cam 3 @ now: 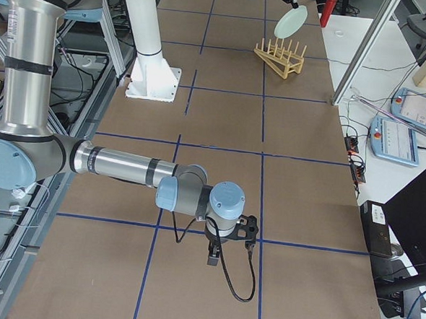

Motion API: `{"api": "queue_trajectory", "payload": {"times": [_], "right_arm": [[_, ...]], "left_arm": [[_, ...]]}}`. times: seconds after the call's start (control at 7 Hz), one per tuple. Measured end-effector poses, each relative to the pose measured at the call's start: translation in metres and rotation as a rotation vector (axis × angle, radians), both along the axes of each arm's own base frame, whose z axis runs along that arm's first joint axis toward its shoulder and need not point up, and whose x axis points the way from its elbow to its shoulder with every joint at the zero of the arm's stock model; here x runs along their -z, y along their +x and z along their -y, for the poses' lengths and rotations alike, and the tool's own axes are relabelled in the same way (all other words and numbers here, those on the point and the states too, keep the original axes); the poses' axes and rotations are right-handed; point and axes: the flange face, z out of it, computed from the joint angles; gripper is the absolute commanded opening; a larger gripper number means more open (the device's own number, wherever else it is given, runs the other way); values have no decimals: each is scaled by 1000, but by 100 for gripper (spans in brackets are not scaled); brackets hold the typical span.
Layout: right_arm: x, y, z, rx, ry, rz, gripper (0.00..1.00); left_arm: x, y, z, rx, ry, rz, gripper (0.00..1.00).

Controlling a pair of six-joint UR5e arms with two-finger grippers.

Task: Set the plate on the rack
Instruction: 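Lift the plate upright with the left gripper and carry it over the rack, then lower the upright plate into a rack slot with the left gripper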

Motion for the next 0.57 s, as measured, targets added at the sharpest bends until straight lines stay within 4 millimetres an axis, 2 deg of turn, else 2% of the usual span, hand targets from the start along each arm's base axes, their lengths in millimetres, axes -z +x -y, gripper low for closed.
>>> {"api": "queue_trajectory", "payload": {"times": [0.57], "right_arm": [[0,0,0,0,0,0,100]], "left_arm": [[-56,-4,38,98,101,-9,0]]}}
